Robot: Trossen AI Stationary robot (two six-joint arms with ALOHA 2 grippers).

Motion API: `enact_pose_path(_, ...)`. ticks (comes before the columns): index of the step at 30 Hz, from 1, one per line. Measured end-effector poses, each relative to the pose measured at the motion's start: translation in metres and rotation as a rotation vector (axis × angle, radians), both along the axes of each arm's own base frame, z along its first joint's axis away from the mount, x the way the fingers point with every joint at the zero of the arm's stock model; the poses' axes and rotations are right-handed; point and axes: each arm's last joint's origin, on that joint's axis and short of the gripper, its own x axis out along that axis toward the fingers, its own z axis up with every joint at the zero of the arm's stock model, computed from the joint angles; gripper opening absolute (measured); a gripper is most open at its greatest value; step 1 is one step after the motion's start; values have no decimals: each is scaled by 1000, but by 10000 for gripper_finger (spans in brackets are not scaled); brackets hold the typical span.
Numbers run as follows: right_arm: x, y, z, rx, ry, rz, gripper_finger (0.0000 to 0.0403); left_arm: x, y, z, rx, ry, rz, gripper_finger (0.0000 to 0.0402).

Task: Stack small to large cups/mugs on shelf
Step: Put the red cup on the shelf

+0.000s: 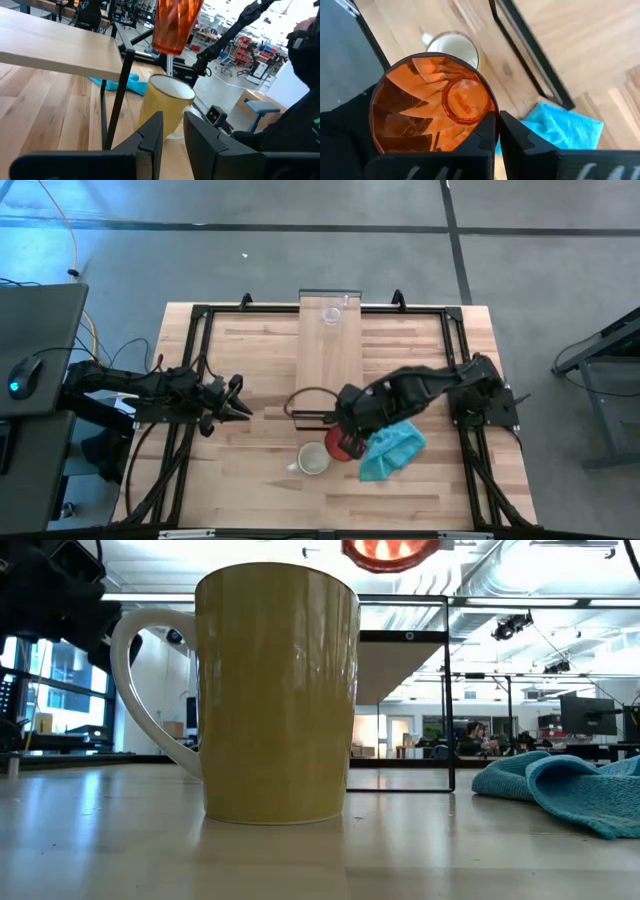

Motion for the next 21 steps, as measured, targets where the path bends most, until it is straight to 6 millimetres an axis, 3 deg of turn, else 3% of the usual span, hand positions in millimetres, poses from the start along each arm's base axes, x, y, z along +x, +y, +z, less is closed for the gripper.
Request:
enact_pose_path(9,6,-49,18,-8,-41,-34,0,-1,0,-6,14,61,4,67)
enact_pose_path(21,12,-115,20,1,-43,-83,0,-1,0,-8,33,75,3,67)
